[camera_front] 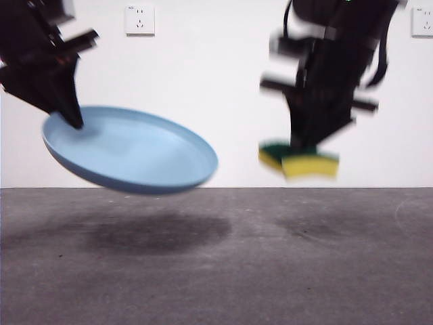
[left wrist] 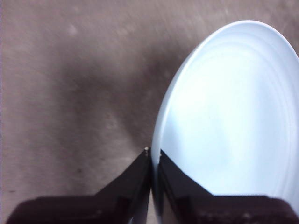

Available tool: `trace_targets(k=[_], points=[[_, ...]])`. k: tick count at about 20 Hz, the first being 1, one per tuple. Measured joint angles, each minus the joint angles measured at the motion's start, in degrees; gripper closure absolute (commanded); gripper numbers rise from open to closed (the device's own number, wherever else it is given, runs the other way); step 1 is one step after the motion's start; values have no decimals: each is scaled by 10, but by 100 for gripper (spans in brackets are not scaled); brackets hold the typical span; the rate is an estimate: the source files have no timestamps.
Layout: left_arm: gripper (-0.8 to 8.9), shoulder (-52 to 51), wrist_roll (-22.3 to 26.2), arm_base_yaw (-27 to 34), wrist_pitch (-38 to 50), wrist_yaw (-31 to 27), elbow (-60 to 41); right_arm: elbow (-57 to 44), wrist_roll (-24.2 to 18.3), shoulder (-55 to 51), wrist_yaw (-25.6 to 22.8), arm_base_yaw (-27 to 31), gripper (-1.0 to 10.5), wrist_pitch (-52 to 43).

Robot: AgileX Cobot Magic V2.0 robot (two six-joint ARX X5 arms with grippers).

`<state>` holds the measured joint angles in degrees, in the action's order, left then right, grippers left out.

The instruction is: Pick up the plate,pick up the cloth,clean the plate with the cloth

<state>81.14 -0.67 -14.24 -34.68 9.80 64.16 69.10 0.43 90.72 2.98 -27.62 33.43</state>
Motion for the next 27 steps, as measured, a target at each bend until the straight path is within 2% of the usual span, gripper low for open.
trace_targets(k=[5, 10, 16, 19, 21, 25, 27], points=[[822, 59, -27, -71, 31, 5, 0, 0, 10, -78, 0, -49, 959, -7], [822, 60, -50, -131, 69, 11, 0, 0, 13, -39, 0, -110, 959, -42], [822, 60, -64, -137, 70, 10, 0, 0, 26, 35, 0, -190, 959, -57], [822, 61, -64, -137, 69, 6, 0, 0, 26, 45, -4, -226, 959, -27], [822, 61, -64, -137, 68, 7, 0, 0, 21, 45, -31, -235, 959, 21], [822, 61, -64, -131, 66, 2, 0, 0, -13, 45, -145, -196, 959, 103], [822, 61, -64, -130, 63, 12, 0, 0, -24, 45, -152, -154, 959, 83]])
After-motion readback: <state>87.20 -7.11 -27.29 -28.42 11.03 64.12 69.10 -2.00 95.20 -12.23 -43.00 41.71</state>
